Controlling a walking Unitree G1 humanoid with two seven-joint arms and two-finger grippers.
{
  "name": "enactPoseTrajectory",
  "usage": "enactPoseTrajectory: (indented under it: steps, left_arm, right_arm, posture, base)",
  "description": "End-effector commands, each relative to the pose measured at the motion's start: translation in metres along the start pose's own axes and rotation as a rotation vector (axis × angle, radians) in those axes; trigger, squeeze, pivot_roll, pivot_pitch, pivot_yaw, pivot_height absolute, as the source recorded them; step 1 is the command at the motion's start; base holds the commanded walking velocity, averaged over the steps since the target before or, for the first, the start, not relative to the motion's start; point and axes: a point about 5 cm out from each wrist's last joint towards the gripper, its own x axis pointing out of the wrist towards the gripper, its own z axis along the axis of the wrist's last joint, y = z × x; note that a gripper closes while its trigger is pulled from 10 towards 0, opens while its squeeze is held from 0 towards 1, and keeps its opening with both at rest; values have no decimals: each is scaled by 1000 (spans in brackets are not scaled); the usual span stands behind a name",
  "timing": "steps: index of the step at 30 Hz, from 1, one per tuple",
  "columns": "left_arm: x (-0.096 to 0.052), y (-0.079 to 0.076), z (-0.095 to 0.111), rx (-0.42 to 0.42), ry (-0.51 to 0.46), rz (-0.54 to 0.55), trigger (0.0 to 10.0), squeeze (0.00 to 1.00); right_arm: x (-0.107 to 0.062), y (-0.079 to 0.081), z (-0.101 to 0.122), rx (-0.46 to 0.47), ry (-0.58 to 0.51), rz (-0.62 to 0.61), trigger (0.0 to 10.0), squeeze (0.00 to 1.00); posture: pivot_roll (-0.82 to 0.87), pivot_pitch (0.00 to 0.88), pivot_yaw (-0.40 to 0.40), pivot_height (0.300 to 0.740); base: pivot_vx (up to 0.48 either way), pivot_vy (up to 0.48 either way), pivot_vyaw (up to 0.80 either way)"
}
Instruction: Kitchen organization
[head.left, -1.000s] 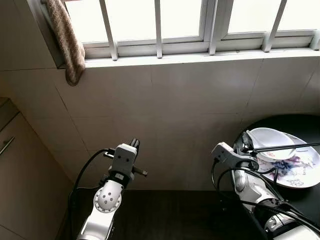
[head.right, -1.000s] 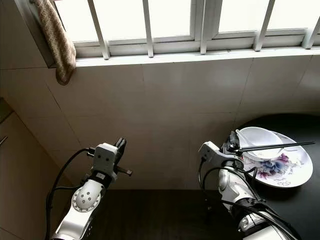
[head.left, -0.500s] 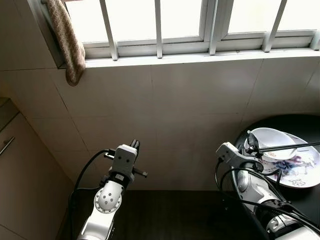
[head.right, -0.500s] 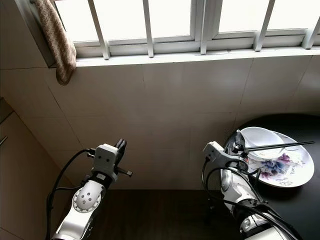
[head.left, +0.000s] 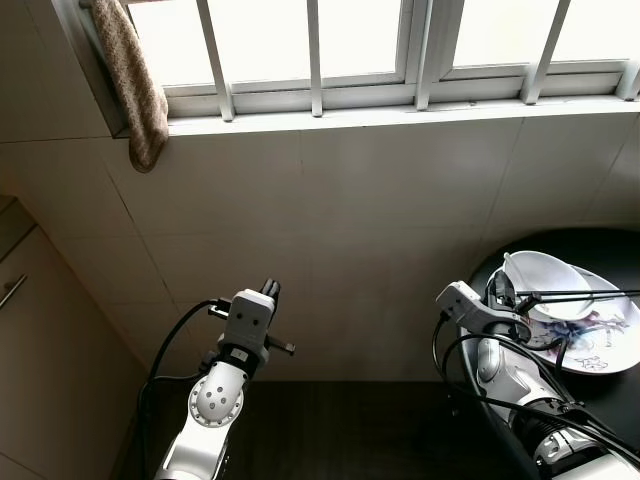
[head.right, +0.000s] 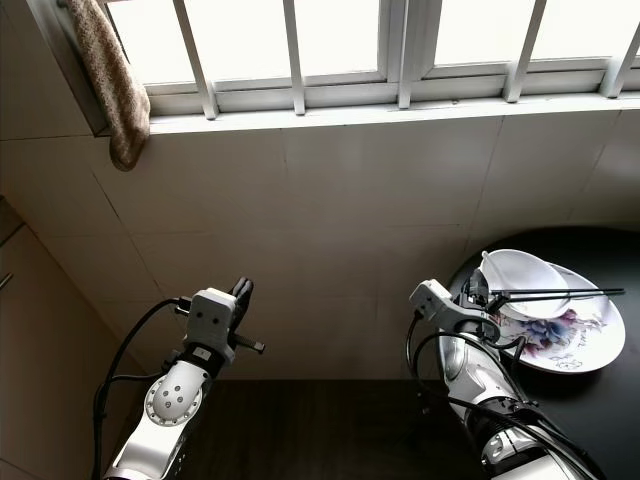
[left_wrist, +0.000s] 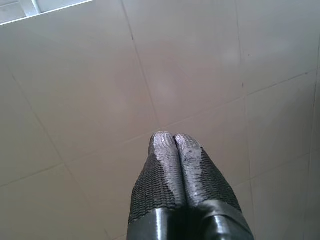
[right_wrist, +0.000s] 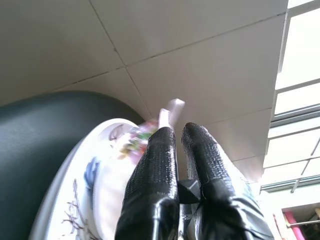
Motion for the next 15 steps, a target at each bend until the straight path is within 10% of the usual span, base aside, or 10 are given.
enactPoseTrajectory:
  steps: [1,15]
  left_arm:
    - [1,1,-1,5,3,6,10000,0]
    - [1,-1,-3,-1,8,7,10000,0]
  right_arm:
    - [-4,7,-1,15,14,41,0,0]
    - [-3,2,8,-75,-65,1,0,0]
  posture:
    - [-107,0,36,740]
    - [-111,0,31,740]
  base:
    - [0,0,0]
    - [0,0,0]
